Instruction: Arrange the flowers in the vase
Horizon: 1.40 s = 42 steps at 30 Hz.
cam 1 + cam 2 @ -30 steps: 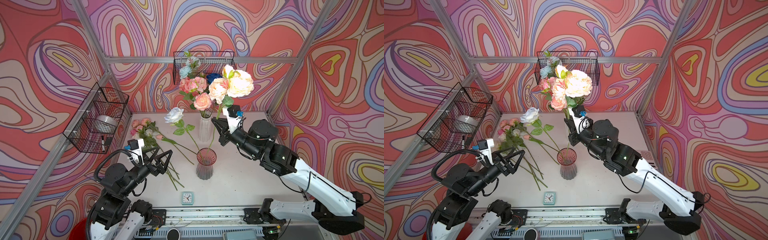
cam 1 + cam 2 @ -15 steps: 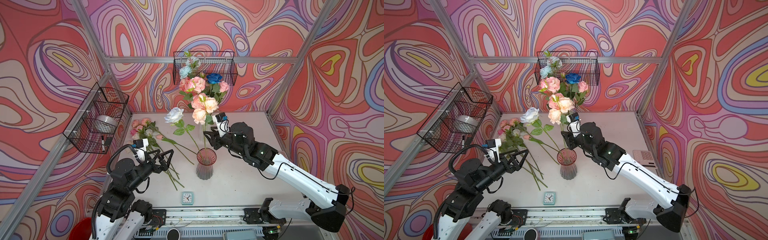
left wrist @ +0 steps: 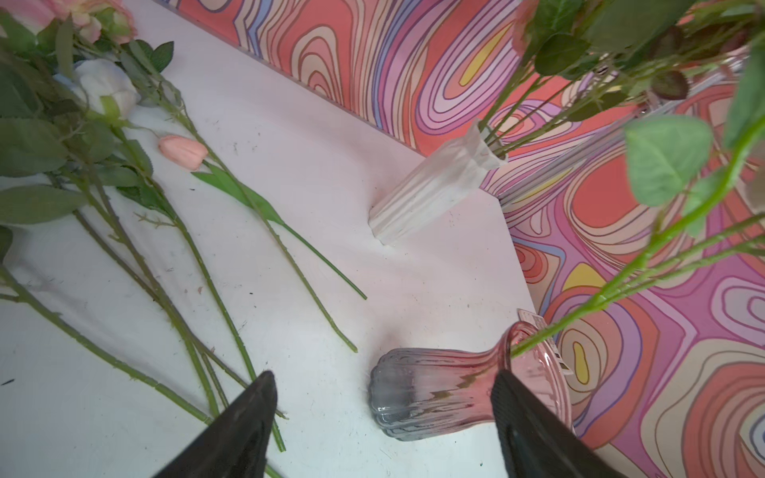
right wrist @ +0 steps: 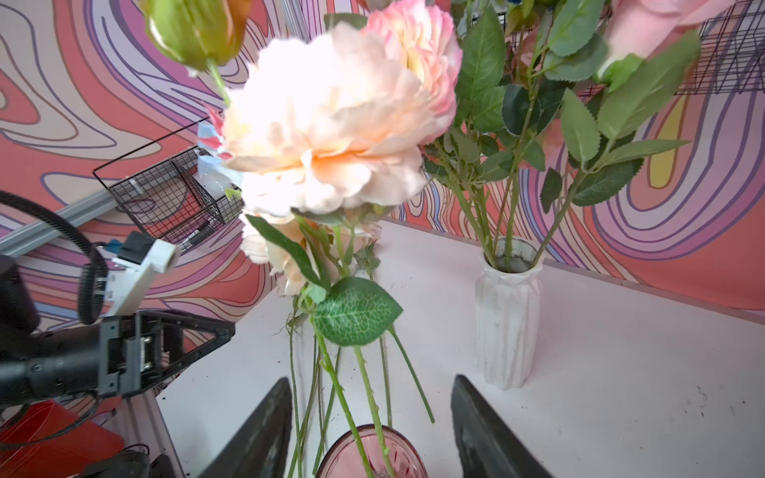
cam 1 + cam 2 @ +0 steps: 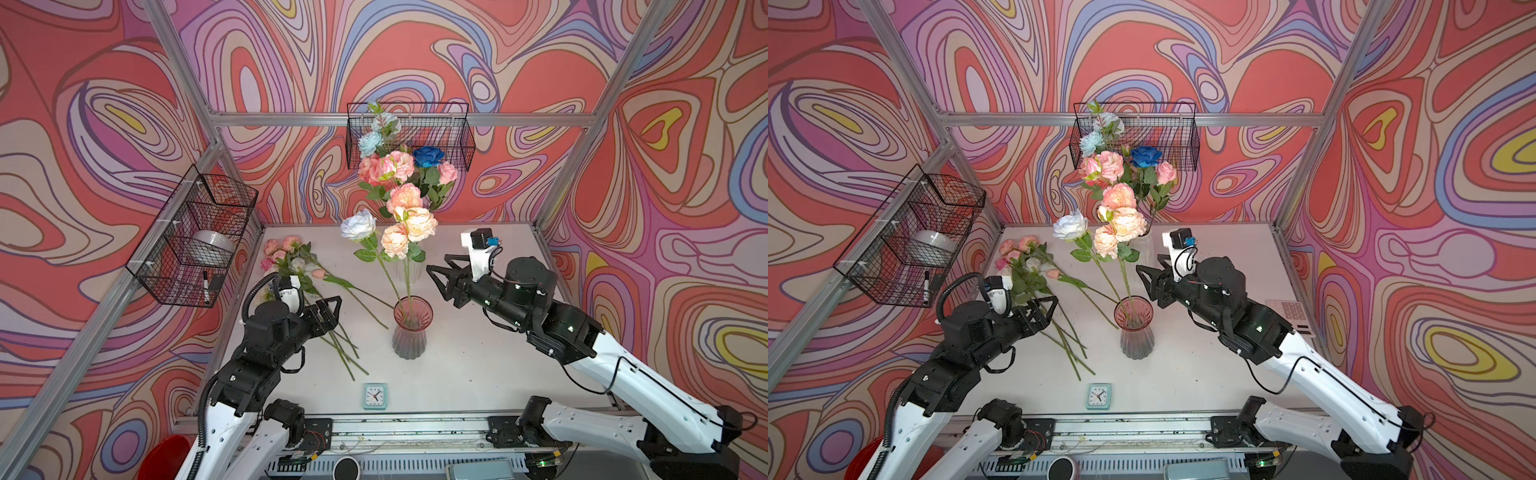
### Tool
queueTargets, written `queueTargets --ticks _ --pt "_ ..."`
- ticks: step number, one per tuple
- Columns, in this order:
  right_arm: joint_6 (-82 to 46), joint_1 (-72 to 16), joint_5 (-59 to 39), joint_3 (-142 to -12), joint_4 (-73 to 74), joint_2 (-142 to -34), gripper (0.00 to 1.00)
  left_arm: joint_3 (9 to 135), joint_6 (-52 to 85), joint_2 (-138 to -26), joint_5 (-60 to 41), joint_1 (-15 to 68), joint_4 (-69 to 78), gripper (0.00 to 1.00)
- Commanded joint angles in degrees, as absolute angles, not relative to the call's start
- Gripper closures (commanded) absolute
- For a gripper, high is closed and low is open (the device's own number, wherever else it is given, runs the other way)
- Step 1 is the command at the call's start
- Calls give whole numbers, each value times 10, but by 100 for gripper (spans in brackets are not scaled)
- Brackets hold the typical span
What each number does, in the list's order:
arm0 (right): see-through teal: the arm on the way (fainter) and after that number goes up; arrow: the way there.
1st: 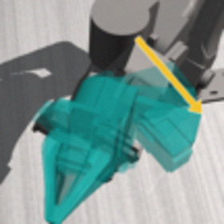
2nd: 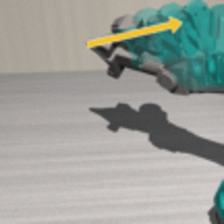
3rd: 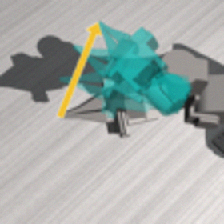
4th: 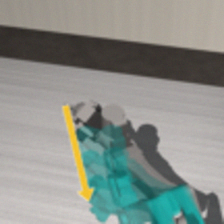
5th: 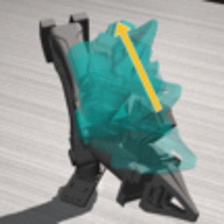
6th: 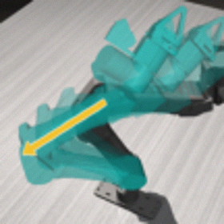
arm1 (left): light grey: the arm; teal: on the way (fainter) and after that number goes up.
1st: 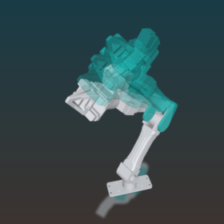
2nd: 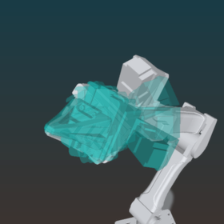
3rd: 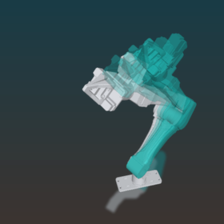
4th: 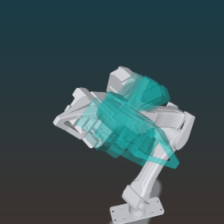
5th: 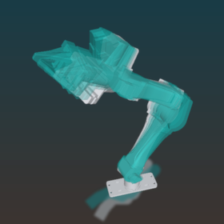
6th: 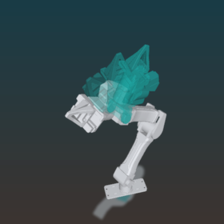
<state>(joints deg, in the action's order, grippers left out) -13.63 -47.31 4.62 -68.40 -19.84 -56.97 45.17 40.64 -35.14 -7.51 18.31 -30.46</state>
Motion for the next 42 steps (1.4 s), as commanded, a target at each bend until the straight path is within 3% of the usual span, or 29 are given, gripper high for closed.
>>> queueTargets --ticks 1,7,15,29,42 --pt "-153 -473 45 -665 -194 -539 40 436 431 -397 -58 165 -318 29" --pt "-161 -473 56 -642 -201 -498 42 398 463 -506 -49 130 -239 55" --pt "-163 -472 58 -630 -217 -470 43 360 502 -638 11 61 -156 60" --pt "-158 -472 74 -623 -233 -446 43 392 491 -805 59 54 -74 60" --pt "-154 -473 77 -624 -237 -443 43 401 492 -824 73 53 -69 92"
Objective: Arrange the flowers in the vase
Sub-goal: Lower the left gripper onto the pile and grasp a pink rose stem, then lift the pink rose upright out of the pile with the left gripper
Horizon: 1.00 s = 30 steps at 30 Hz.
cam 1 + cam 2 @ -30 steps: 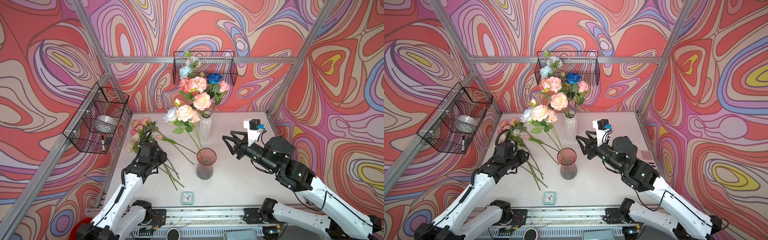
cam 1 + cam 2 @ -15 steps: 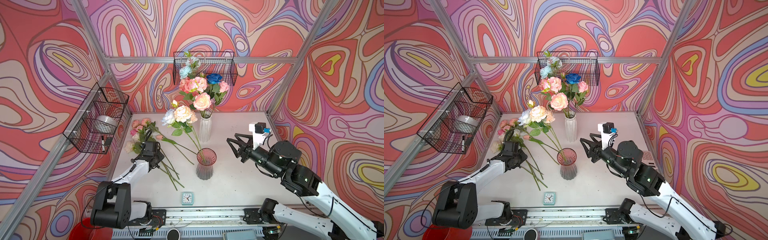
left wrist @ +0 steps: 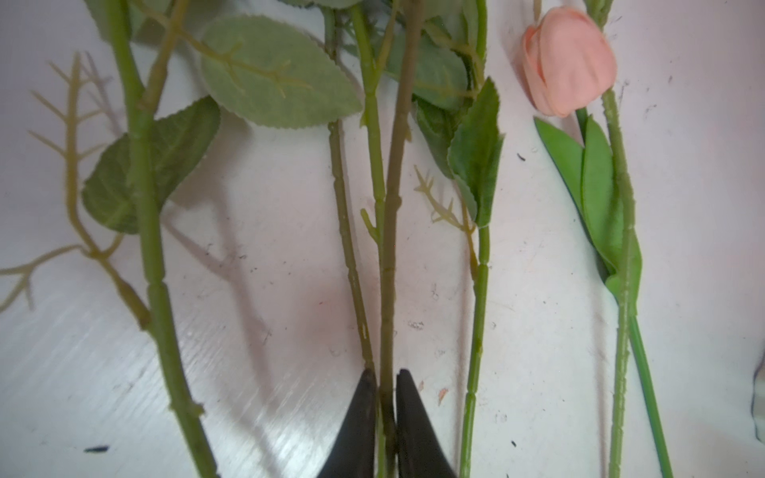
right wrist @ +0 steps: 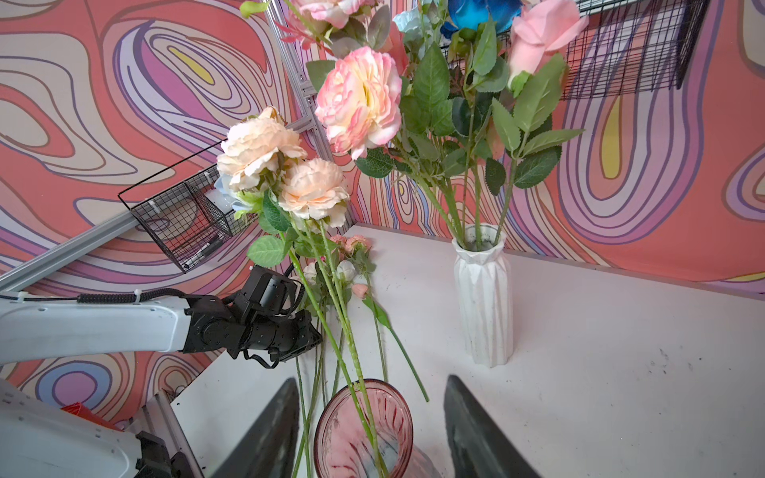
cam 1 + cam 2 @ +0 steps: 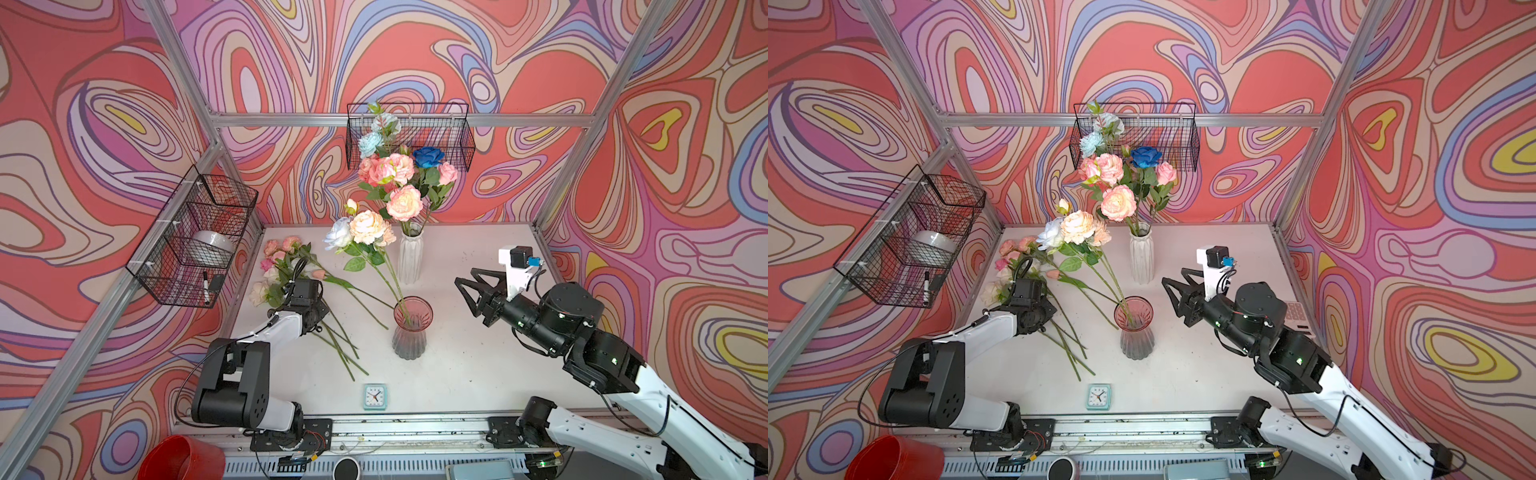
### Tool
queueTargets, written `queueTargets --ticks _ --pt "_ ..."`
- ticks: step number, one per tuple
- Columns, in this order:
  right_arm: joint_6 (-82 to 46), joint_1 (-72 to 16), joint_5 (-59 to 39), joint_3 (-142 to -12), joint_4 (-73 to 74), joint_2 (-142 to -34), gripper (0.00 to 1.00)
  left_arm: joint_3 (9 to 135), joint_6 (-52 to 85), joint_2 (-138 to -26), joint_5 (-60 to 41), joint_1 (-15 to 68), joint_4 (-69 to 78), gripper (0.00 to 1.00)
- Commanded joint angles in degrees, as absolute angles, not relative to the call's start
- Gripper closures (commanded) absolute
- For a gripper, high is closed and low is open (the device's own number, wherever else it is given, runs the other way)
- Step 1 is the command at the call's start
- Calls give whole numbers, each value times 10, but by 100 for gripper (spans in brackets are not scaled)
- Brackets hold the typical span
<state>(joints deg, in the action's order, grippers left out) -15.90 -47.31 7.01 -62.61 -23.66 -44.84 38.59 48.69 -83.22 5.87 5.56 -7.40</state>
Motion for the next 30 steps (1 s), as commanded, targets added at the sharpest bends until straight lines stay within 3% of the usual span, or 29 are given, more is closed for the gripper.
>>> queueTargets --ticks 1,5,20,30 --pt "-154 -472 77 -624 -237 -443 43 401 493 -815 72 53 -69 94" --pt "-154 -473 76 -625 -236 -443 43 403 494 -761 71 53 -78 100" --pt "-158 -472 70 -643 -228 -453 41 536 433 -454 59 59 -206 100" --pt "-169 -473 -23 -677 -208 -482 39 639 387 -342 -213 59 -125 100"
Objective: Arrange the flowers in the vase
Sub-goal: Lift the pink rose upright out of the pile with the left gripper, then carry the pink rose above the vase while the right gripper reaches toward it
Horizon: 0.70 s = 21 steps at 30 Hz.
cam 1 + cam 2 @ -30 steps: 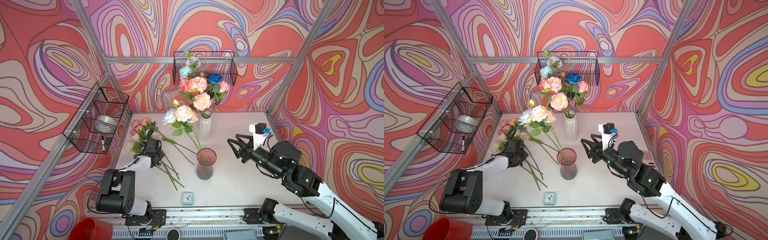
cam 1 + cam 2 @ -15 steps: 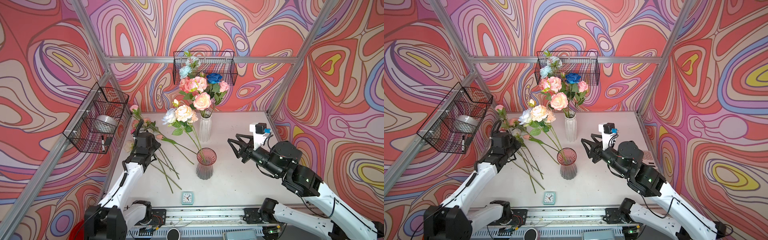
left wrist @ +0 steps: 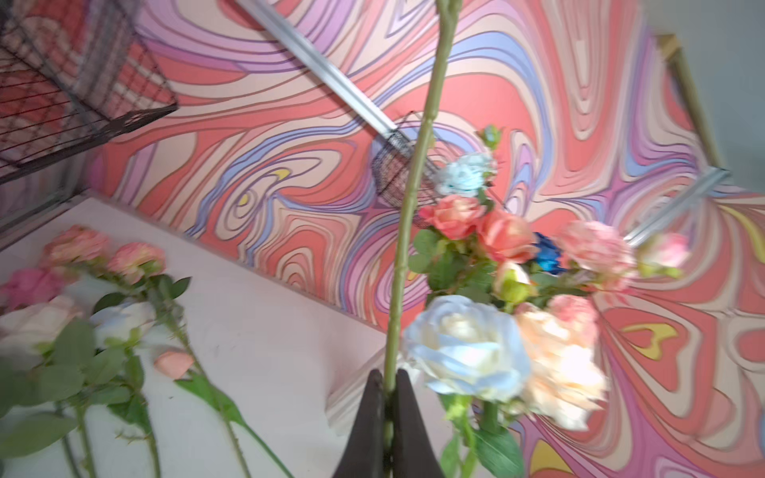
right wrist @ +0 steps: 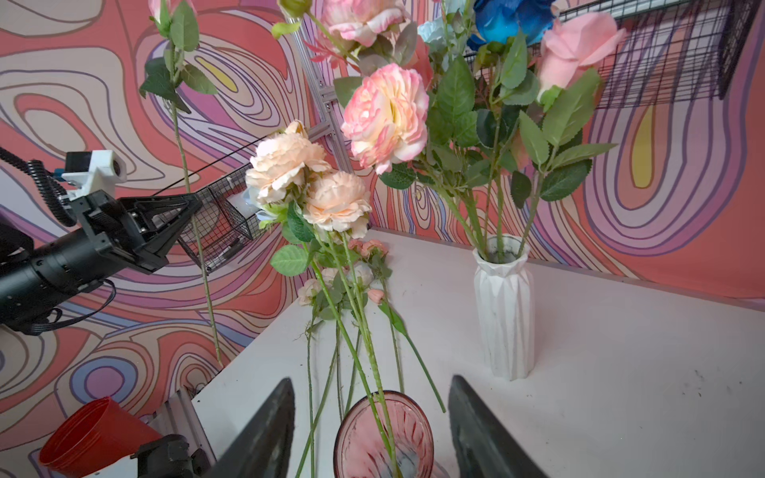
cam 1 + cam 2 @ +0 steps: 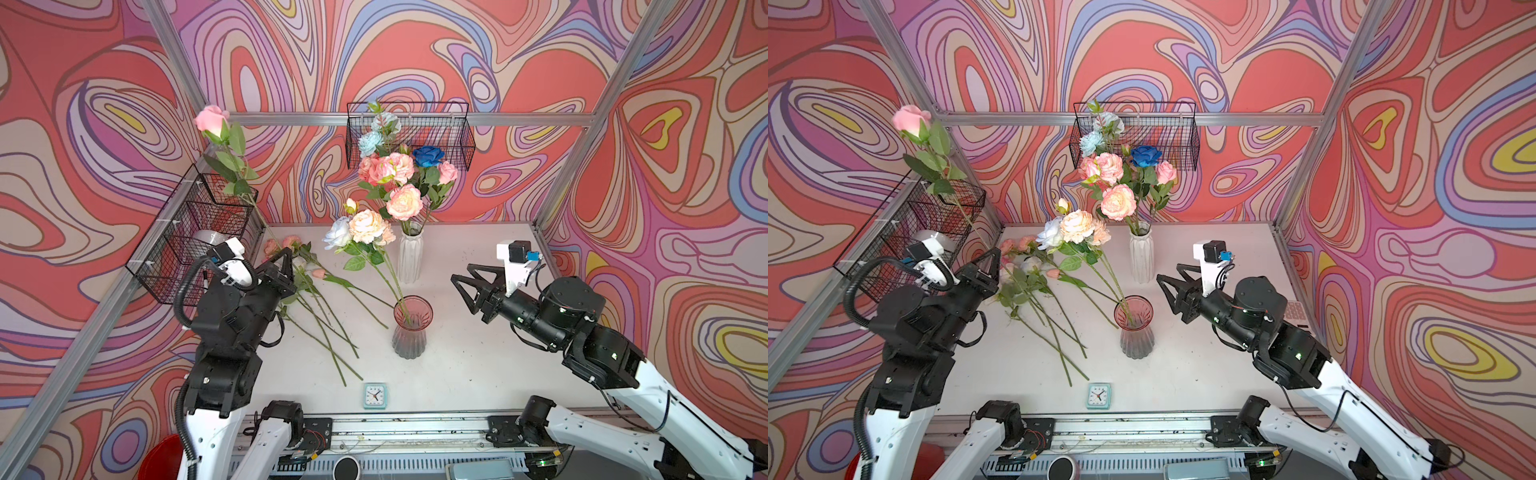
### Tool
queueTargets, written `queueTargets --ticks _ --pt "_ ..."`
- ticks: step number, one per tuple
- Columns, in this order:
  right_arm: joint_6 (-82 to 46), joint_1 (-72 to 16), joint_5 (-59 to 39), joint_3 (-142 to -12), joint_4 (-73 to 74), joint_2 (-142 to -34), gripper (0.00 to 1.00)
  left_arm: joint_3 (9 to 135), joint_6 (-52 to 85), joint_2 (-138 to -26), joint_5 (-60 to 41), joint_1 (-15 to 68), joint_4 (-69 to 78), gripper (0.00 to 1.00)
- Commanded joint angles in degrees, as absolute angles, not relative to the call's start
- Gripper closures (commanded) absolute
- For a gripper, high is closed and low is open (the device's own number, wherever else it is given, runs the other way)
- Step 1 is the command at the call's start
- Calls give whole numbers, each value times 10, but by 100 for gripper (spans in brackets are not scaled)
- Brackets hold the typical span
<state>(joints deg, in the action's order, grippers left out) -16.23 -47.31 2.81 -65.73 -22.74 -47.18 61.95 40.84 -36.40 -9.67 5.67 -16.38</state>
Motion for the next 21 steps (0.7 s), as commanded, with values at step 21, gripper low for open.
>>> queueTargets --ticks 21 --pt "-194 -546 -396 -966 -138 -814 38 590 761 -468 -636 61 461 100"
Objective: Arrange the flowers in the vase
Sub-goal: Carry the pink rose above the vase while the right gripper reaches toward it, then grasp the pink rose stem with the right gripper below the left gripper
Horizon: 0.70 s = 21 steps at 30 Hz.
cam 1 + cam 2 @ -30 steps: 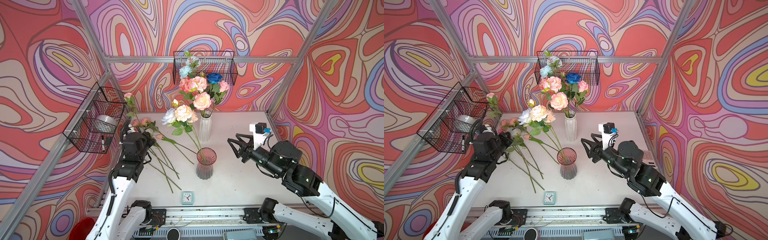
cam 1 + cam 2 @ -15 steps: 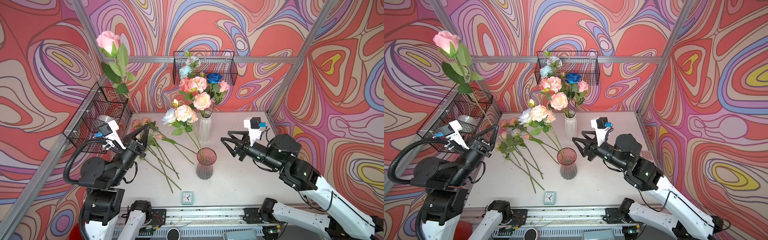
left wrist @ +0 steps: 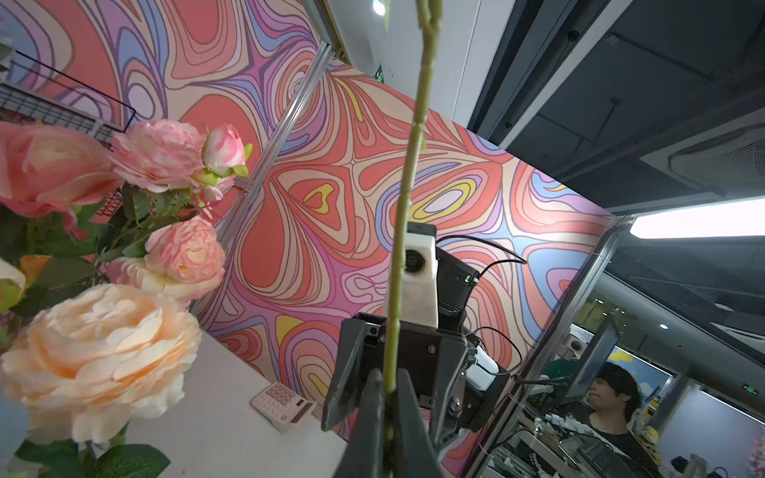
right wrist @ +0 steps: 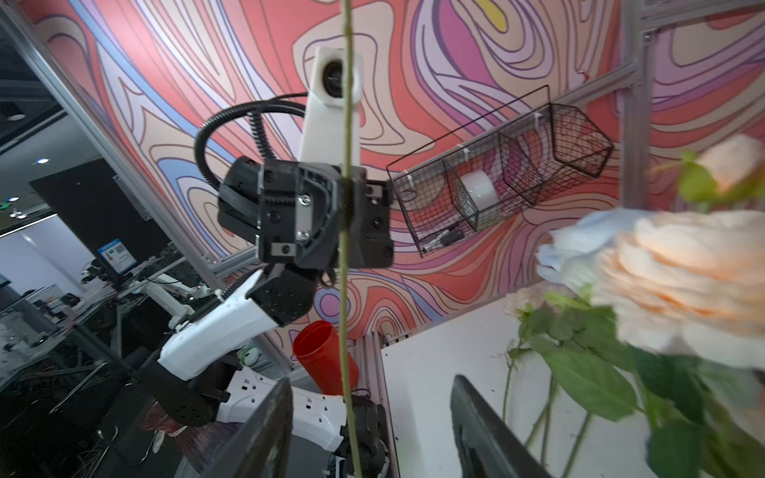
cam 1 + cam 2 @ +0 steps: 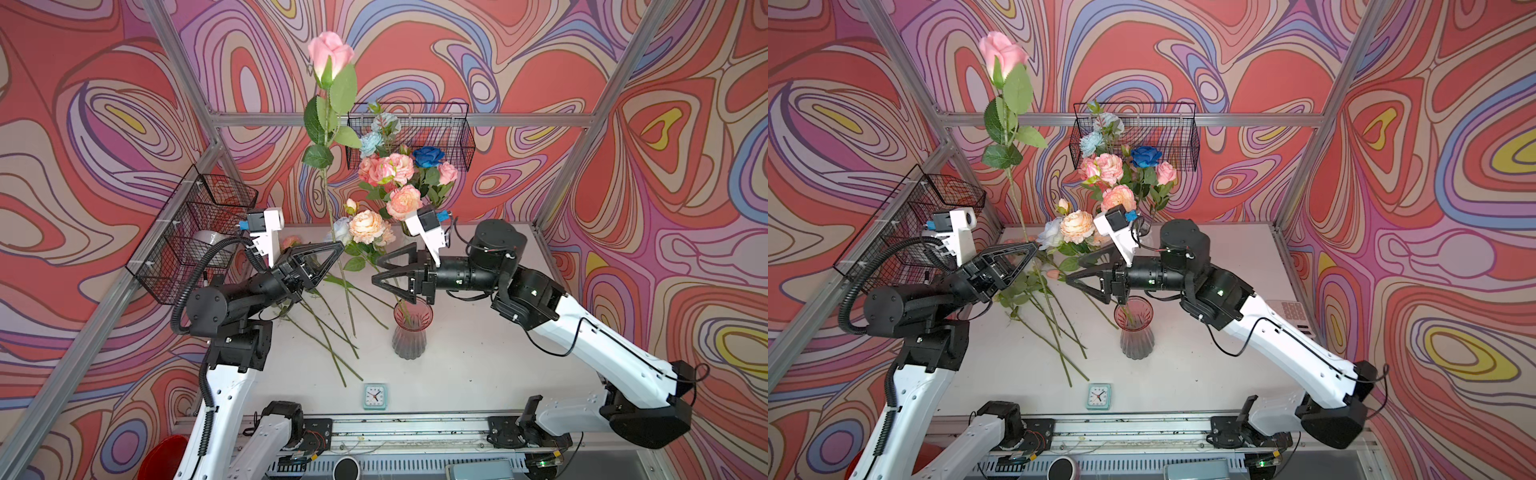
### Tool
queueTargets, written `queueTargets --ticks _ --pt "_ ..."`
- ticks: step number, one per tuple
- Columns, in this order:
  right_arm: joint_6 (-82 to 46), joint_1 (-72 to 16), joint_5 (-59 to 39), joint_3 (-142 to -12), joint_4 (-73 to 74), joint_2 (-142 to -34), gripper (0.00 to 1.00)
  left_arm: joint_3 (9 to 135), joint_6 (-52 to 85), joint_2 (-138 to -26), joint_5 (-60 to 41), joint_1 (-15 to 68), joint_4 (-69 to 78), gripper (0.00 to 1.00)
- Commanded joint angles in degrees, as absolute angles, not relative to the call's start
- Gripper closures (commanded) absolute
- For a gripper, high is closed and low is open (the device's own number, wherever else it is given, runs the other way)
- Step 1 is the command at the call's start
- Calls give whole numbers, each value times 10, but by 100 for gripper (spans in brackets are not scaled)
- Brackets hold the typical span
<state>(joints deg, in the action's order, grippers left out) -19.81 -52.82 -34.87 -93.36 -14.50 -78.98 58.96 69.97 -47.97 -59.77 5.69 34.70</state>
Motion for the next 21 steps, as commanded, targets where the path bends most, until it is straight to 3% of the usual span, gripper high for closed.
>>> queueTargets --ticks 1,10,18,21 --pt "-192 -553 -399 -974 -139 -823 38 589 760 -468 -638 61 461 100" --pt "-188 -563 -396 -1021 -146 -864 40 579 768 -469 -646 72 481 100" --pt "-201 -575 -443 -1031 -129 -881 66 583 775 -484 -640 82 498 100" --pt "-203 -579 -446 -1029 -123 -882 84 585 774 -492 -637 92 499 100"
